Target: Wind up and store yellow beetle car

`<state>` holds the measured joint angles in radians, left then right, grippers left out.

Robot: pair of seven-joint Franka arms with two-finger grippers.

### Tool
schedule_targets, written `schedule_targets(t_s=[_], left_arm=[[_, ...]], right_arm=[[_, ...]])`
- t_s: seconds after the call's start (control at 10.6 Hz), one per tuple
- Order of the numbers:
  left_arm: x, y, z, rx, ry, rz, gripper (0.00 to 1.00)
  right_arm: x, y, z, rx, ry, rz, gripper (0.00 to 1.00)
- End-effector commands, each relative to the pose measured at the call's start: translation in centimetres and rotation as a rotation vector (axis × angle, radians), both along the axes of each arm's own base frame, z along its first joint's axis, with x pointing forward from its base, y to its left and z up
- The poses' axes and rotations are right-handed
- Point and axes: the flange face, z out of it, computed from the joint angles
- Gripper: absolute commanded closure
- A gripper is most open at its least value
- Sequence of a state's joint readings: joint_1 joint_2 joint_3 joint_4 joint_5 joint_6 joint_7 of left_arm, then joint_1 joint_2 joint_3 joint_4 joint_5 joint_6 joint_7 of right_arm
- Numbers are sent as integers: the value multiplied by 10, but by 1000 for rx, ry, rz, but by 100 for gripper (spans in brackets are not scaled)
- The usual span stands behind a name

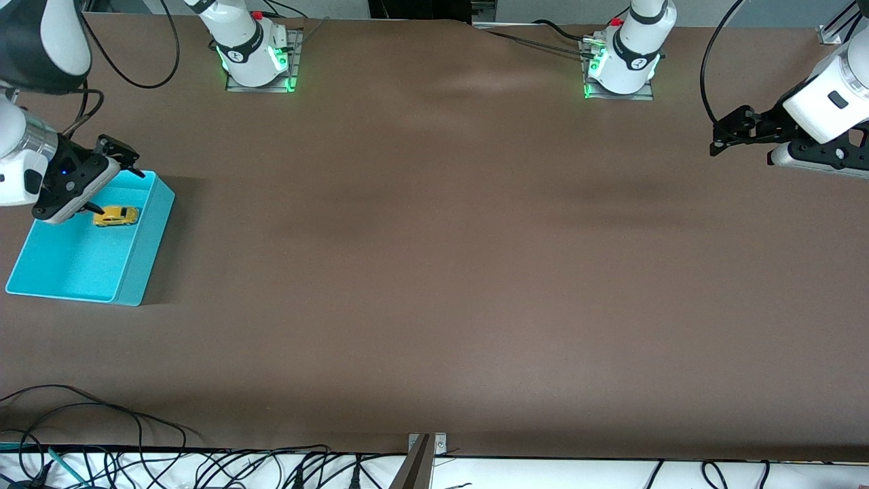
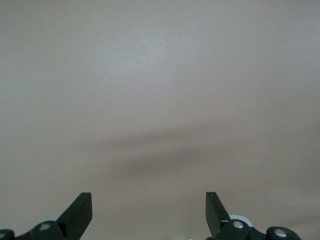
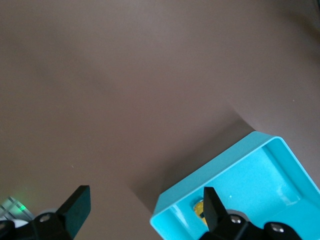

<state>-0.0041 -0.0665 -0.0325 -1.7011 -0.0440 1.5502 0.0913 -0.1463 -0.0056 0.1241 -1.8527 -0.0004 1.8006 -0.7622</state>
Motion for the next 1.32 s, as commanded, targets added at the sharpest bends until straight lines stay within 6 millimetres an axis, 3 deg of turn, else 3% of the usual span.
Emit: schedule_targets(t_s=[0.0, 0.28, 0.57, 0.66, 1.04, 1.22], left_arm=[[-4, -2, 8, -21, 1, 4, 0], [-3, -1, 8, -21, 1, 4, 0], [-3, -1, 7, -21, 4, 2, 0], [-3, -1, 8, -22, 1, 1, 0], [-3, -1, 7, -22, 2, -2, 0], [-3, -1, 7, -22, 4, 1, 0]], right_arm=[[-10, 23, 31, 4, -32, -235, 0], [-5, 39, 71, 2, -34, -470, 0], [-5, 52, 100, 50, -9, -581, 0], [-8, 63, 101, 39, 9, -586, 0], [-12, 54, 97, 20, 41, -591, 0], [-12, 59, 98, 18, 35, -582, 0]])
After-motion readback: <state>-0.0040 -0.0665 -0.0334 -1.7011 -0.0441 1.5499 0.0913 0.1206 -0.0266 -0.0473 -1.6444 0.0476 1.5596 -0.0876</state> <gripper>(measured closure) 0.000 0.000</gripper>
